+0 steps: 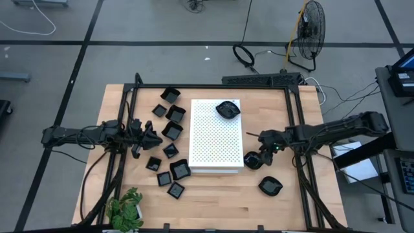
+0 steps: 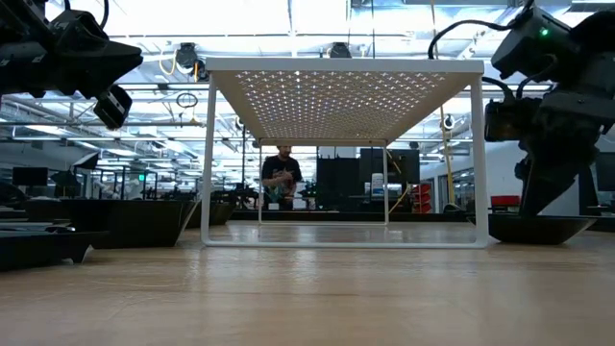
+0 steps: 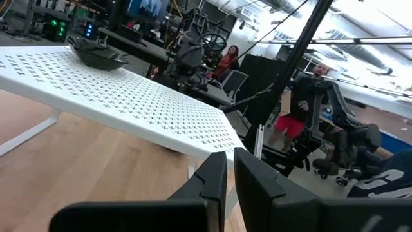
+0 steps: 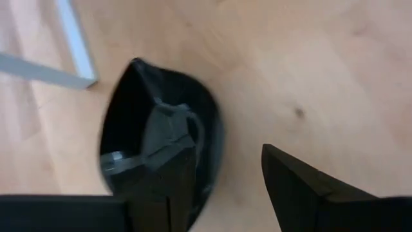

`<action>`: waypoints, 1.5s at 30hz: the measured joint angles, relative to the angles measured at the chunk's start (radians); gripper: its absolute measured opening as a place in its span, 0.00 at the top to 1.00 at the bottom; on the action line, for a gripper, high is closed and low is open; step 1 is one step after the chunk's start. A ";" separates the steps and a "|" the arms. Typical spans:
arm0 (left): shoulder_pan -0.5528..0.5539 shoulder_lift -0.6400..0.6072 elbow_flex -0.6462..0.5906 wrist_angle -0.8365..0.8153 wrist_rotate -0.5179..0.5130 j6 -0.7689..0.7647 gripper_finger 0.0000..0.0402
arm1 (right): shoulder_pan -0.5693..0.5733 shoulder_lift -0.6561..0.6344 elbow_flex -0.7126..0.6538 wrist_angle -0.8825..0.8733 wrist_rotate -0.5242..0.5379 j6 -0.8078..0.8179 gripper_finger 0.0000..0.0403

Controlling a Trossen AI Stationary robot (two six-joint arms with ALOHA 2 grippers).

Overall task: Pick & Place Mini shaped plates
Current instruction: Stack the black leaf shaped plate on top of the other black leaf shaped plates on the shelf

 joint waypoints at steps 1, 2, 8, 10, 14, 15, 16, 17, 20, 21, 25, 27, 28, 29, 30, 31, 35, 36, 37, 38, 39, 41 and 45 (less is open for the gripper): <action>0.000 0.000 0.000 0.000 0.000 0.000 0.92 | 0.009 0.007 0.000 0.009 -0.007 0.000 0.59; 0.000 0.000 0.000 0.000 0.000 0.000 0.92 | 0.017 0.017 0.000 0.015 -0.018 0.000 0.59; 0.000 0.000 0.000 0.000 0.000 0.000 0.92 | 0.051 0.092 0.000 0.018 -0.005 -0.012 0.59; 0.000 0.000 0.000 0.000 0.000 0.000 0.92 | 0.051 0.102 0.000 0.018 0.024 -0.028 0.59; 0.000 0.000 0.000 0.000 0.000 0.000 0.92 | 0.051 0.103 0.000 0.017 0.082 -0.070 0.59; 0.000 0.000 0.000 0.000 0.000 0.000 0.92 | 0.050 0.103 0.000 0.016 0.096 -0.081 0.59; 0.000 0.000 0.000 0.000 0.000 0.000 0.92 | 0.050 0.103 0.000 0.015 0.110 -0.092 0.59; 0.000 0.000 0.000 0.000 0.000 0.000 0.92 | 0.050 0.103 0.000 0.013 0.124 -0.105 0.59; 0.000 0.000 0.000 0.000 0.000 0.000 0.92 | 0.049 0.103 0.000 0.006 0.177 -0.146 0.59; 0.000 0.000 0.000 0.000 0.000 0.000 0.92 | 0.049 0.103 0.000 0.005 0.197 -0.157 0.59; 0.000 0.000 0.000 0.000 0.000 0.000 0.92 | 0.045 0.103 0.000 0.002 0.275 -0.182 0.59; 0.000 0.000 0.000 0.000 0.000 0.000 0.92 | 0.034 0.103 0.000 0.002 0.294 -0.185 0.59; 0.000 0.000 0.000 0.000 0.000 0.000 0.92 | 0.025 0.103 0.000 0.002 0.297 -0.185 0.59; 0.000 0.000 0.000 0.000 0.000 0.000 0.92 | 0.014 0.103 0.000 0.002 0.298 -0.185 0.59; 0.000 0.000 0.000 0.000 0.000 0.000 0.92 | 0.003 0.103 0.000 0.002 0.298 -0.185 0.59; 0.000 0.000 0.000 0.000 0.000 0.000 0.92 | -0.010 0.103 0.000 0.003 0.299 -0.185 0.59; 0.000 0.000 0.000 0.000 0.000 0.000 0.92 | -0.058 0.103 0.000 0.021 0.343 -0.179 0.59; 0.000 0.000 0.000 0.000 0.000 0.000 0.92 | -0.070 0.103 0.000 0.024 0.368 -0.169 0.59; 0.000 0.000 0.000 0.000 0.000 0.000 0.92 | -0.082 0.103 0.000 0.026 0.395 -0.159 0.59; 0.000 0.000 0.000 0.000 0.000 0.000 0.92 | -0.094 0.103 0.000 0.026 0.423 -0.152 0.59; 0.000 0.000 0.000 0.000 0.000 0.000 0.92 | -0.106 0.103 0.000 0.025 0.447 -0.142 0.59; 0.000 0.000 0.000 0.000 0.000 0.000 0.92 | -0.129 0.103 0.000 0.025 0.485 -0.131 0.59; 0.000 0.000 0.000 0.000 0.000 0.000 0.92 | -0.175 0.103 0.000 0.025 0.507 -0.114 0.59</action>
